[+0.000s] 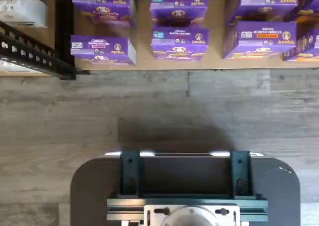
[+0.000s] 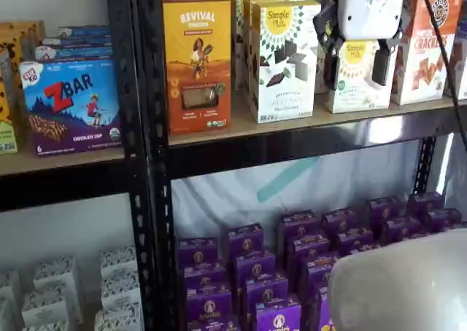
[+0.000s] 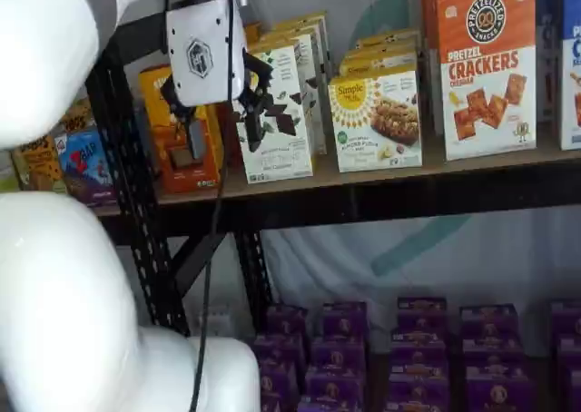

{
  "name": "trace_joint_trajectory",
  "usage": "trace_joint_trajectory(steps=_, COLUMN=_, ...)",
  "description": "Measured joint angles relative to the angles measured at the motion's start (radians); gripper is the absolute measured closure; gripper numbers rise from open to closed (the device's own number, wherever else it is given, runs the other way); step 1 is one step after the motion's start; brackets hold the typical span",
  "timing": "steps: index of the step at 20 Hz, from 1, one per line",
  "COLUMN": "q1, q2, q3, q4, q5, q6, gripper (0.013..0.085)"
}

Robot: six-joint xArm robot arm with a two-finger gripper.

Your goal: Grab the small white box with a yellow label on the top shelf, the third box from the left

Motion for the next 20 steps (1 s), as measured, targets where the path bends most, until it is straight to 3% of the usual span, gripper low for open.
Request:
trace_joint_trajectory(steps=1, q1=-0.007, q2=0.0, q3=0.001, q4=0.008, q5=0.0, q6=-0.004, gripper=0.013)
trace_joint_trajectory(steps=2, q1=-0.051, q2=-0.004, q3=0.004, q4=0.054, q5=-0.003, q6=-0.025, gripper=0.013)
trace_joint_trajectory(steps=3, q1=-0.065, q2=-0.006, q3=0.006, q4=0.071, q5=-0.004, q6=-0.033, gripper=0.013)
trace_joint_trajectory(steps=7, q1=-0.069, q2=-0.006, q3=0.006, q4=0.076, q5=0.003, q6=-0.037, gripper=0.013)
trace_joint_trajectory(steps=14, q1=-0.048, q2=-0.021, q3=0.023, q4=0.027, q5=-0.021, q6=-0.038, gripper=0.013)
trace_joint_trajectory(steps=20, q1=-0.034, q2=-0.008, q3=0.051, q4=-0.084, q5=-0.083, q6=-0.064, gripper=0.013)
